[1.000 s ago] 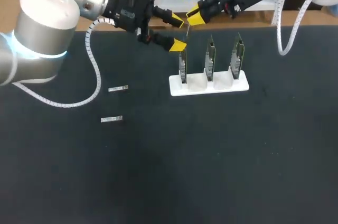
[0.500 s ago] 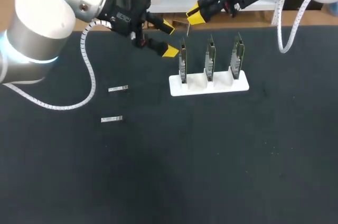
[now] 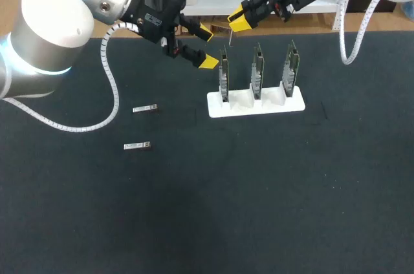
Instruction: Pick up the optical module with the left hand, and insert it into the network port with the right hand.
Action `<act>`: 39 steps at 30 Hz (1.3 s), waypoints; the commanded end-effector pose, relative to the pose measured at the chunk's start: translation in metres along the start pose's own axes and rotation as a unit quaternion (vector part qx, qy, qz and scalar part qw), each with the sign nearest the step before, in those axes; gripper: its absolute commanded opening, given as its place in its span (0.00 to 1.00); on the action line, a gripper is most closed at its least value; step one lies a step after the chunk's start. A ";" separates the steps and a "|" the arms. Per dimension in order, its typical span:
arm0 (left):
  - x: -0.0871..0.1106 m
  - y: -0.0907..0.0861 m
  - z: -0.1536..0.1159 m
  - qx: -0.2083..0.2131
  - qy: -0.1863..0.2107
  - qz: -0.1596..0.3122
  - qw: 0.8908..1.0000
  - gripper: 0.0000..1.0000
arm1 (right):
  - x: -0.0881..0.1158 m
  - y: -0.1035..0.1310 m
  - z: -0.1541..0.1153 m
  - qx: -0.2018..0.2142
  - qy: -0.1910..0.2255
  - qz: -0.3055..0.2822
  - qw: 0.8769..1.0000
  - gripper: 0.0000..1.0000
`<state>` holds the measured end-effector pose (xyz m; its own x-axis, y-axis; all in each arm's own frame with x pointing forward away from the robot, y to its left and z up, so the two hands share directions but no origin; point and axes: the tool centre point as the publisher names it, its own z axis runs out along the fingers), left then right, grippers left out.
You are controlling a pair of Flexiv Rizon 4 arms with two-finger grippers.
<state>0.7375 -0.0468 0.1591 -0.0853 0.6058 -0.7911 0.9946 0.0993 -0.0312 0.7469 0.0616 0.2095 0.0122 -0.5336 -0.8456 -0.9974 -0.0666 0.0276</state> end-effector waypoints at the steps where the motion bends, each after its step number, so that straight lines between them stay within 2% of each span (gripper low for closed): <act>1: 0.001 0.004 0.002 0.001 0.002 -0.003 1.000 1.00 | 0.000 -0.002 -0.001 -0.006 0.002 -0.001 1.000 0.00; 39: 0.003 0.004 0.004 0.000 -0.008 -0.009 1.000 1.00 | 0.009 -0.007 0.027 -0.033 0.029 -0.021 0.999 0.00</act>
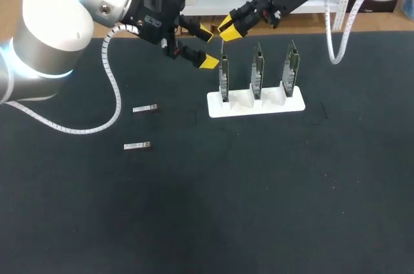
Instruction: Pick up the optical module with the left hand, and insert it into the network port with the right hand.
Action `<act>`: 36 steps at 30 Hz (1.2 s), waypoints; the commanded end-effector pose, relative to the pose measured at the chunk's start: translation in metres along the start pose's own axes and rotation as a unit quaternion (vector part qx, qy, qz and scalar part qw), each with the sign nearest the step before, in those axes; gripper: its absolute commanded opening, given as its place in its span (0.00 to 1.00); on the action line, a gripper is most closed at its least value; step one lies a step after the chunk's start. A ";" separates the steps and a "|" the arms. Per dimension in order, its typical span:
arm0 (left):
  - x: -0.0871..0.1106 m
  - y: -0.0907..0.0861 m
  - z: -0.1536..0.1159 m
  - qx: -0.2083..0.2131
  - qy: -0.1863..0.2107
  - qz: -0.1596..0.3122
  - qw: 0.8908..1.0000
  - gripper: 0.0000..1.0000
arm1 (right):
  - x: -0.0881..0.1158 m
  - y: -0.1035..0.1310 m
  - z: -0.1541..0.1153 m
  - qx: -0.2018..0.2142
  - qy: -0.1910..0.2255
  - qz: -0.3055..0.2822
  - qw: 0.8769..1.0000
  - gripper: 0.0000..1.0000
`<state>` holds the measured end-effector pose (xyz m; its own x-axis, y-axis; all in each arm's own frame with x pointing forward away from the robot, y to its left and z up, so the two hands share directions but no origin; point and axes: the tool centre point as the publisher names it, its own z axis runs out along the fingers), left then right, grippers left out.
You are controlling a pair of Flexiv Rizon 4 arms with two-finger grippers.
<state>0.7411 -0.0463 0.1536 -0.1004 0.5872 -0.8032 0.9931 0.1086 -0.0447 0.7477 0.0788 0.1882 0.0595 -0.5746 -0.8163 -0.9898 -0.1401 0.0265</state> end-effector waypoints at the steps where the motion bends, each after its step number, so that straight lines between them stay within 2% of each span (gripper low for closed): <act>1: -0.001 0.000 0.001 -0.001 0.003 -0.001 1.000 1.00 | 0.001 -0.005 0.000 -0.003 0.003 0.000 1.000 0.00; 36: -0.001 0.000 0.001 -0.001 0.003 -0.001 1.000 1.00 | 0.015 -0.008 0.008 0.011 0.028 0.008 1.000 0.00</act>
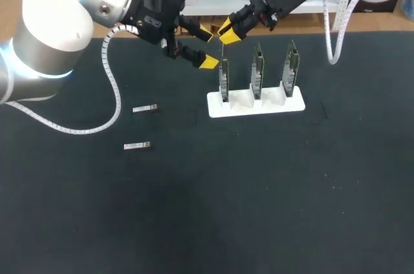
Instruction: Pick up the optical module with the left hand, and insert it into the network port with the right hand.
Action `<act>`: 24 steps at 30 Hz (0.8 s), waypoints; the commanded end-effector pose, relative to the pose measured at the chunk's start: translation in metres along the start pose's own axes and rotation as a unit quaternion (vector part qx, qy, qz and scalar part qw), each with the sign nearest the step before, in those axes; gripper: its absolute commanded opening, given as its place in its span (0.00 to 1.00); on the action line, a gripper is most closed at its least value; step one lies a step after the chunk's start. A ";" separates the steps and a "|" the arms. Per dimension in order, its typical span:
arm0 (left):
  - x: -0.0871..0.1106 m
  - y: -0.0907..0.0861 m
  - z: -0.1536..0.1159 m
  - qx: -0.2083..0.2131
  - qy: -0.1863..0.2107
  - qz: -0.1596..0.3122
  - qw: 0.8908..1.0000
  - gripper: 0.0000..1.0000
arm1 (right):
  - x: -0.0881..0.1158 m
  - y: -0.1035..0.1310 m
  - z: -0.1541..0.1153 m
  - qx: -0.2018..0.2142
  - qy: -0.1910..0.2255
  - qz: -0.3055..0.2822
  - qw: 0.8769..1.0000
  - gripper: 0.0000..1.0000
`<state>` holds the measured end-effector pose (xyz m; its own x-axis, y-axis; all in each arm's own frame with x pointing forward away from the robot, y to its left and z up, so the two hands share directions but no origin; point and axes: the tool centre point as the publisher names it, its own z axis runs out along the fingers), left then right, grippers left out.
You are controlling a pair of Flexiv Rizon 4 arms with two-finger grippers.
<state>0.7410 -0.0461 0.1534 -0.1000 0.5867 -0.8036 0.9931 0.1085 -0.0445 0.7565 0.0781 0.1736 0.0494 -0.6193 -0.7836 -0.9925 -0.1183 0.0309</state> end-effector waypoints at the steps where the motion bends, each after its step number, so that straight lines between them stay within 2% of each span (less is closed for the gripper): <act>1: -0.001 0.000 0.001 -0.001 0.003 -0.001 1.000 1.00 | 0.002 0.000 0.001 0.004 0.000 0.000 1.000 0.00; 24: -0.001 0.000 0.001 -0.001 0.003 -0.001 1.000 1.00 | -0.002 0.000 -0.003 0.001 -0.004 -0.016 1.000 0.00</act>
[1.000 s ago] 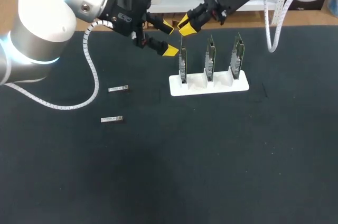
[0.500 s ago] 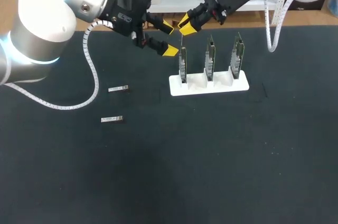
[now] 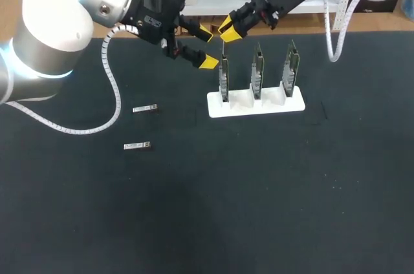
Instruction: Pick up the optical module with the left hand, and insert it into the network port with the right hand.
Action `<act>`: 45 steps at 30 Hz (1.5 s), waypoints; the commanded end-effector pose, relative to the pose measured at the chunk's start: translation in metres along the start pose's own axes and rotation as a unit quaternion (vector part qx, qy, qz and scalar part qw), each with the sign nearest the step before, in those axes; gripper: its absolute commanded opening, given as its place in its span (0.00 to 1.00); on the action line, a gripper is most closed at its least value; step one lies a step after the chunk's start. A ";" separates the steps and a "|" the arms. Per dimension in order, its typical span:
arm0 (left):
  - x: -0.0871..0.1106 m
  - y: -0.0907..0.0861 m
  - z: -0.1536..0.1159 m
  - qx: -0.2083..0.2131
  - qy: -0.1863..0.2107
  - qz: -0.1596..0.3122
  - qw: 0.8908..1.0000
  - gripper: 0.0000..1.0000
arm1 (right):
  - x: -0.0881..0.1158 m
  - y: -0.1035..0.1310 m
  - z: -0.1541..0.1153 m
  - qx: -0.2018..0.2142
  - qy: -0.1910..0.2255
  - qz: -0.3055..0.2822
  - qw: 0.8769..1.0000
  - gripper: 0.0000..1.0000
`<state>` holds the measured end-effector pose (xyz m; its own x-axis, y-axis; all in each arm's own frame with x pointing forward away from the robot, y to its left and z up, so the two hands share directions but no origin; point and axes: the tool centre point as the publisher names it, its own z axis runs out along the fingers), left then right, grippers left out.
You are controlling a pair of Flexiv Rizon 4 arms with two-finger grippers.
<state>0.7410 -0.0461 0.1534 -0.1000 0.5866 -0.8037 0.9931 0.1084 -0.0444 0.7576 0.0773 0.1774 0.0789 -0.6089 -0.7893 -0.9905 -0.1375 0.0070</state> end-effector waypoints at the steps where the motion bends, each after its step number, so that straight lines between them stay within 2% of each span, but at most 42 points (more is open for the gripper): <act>1: -0.001 0.000 0.001 -0.001 0.003 -0.001 1.000 1.00 | 0.000 0.000 0.000 0.001 0.000 0.000 1.000 0.00; 29: -0.001 0.000 0.001 -0.001 0.003 -0.001 1.000 1.00 | 0.006 0.003 0.007 0.002 0.010 -0.009 1.000 0.00; 36: -0.001 0.000 0.001 -0.001 0.003 -0.001 1.000 1.00 | -0.001 0.003 0.001 0.007 0.003 -0.018 1.000 0.00; 45: -0.001 0.000 0.001 -0.001 0.003 -0.001 1.000 1.00 | 0.000 0.005 0.001 0.007 0.010 -0.025 1.000 0.00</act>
<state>0.7410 -0.0461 0.1534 -0.0999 0.5866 -0.8037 0.9931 0.1084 -0.0443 0.7563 0.0774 0.1770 0.1305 -0.6160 -0.7768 -0.9861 -0.1622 -0.0370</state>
